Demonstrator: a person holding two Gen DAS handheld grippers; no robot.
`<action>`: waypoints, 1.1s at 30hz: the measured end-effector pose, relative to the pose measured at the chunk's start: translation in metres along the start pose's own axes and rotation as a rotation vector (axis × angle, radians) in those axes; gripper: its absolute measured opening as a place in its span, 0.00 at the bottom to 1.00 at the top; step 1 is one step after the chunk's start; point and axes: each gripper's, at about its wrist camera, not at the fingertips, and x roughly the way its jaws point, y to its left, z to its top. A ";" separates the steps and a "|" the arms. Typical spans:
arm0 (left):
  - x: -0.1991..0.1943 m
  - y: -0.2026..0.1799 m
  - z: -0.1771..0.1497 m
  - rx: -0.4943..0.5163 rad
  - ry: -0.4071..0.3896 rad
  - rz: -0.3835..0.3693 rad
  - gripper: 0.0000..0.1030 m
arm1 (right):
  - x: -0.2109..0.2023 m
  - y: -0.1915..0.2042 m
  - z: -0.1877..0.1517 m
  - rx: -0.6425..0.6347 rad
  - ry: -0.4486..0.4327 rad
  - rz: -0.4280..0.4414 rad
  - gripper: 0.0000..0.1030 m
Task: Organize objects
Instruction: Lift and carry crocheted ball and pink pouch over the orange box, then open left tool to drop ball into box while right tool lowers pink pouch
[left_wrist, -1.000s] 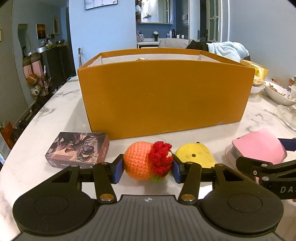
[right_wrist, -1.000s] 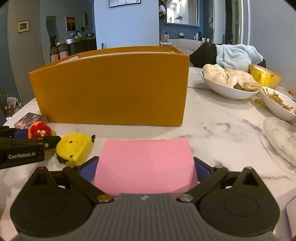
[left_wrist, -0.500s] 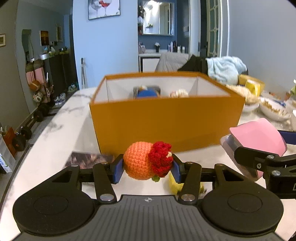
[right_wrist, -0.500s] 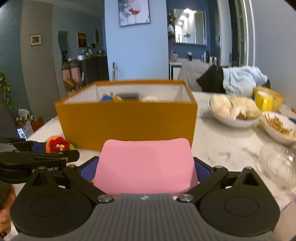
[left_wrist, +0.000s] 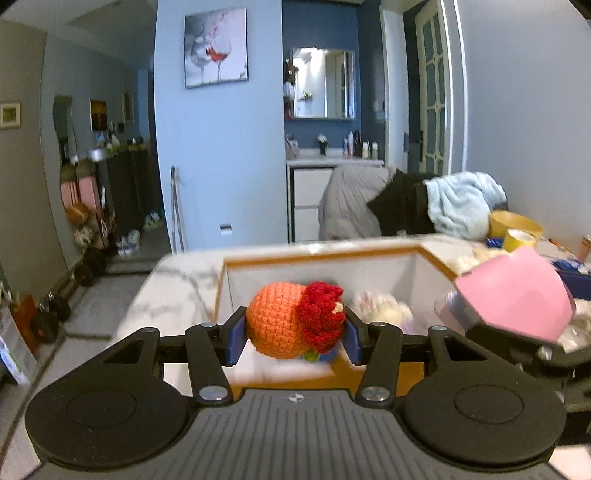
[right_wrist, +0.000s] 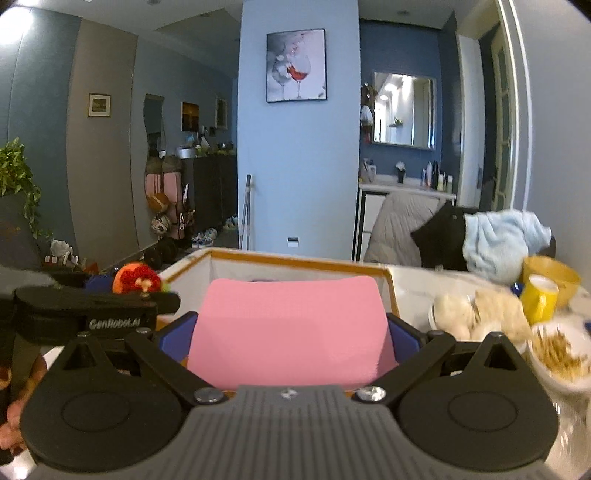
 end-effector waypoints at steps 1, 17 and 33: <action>0.008 0.000 0.007 0.002 -0.003 0.010 0.58 | 0.007 -0.001 0.006 0.001 0.000 0.000 0.98; 0.135 0.018 0.019 -0.097 0.250 0.054 0.58 | 0.139 -0.027 0.013 0.051 0.178 -0.022 0.98; 0.158 0.007 0.020 -0.014 0.431 0.044 0.58 | 0.172 -0.031 -0.008 0.048 0.323 -0.011 0.98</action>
